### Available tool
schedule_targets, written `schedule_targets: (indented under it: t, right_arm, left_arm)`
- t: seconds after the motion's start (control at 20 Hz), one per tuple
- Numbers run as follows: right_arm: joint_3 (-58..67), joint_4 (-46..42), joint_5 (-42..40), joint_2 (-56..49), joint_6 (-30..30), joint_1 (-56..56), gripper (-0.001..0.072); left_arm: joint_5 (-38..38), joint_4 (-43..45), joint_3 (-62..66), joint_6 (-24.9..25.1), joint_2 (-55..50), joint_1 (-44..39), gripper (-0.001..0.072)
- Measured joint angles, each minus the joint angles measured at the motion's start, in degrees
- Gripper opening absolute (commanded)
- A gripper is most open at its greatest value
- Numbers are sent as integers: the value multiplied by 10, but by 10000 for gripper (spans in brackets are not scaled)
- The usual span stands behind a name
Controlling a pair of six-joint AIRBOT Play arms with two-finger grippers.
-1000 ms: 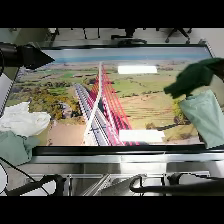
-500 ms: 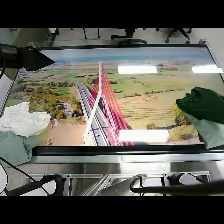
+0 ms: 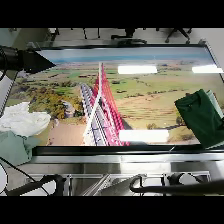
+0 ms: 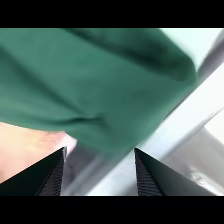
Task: Fold the shirts.
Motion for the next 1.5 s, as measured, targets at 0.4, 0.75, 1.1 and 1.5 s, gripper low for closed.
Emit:
schedule_targets:
  t: [0.4,0.75,1.1,1.5]
  right_arm:
    - [206,97,-13,-10,-47,1,89]
    - [231,269,-24,-3,-80,124,23]
    - [37,233,-89,75,-92,424,23]
    - [-52,203,-136,118,-80,527,23]
  left_arm:
    - [-1,0,0,1,2,0,14]
    - [49,0,-176,17,124,0,14]
    - [114,0,-534,51,314,0,14]
    - [148,1,-695,64,426,0,15]
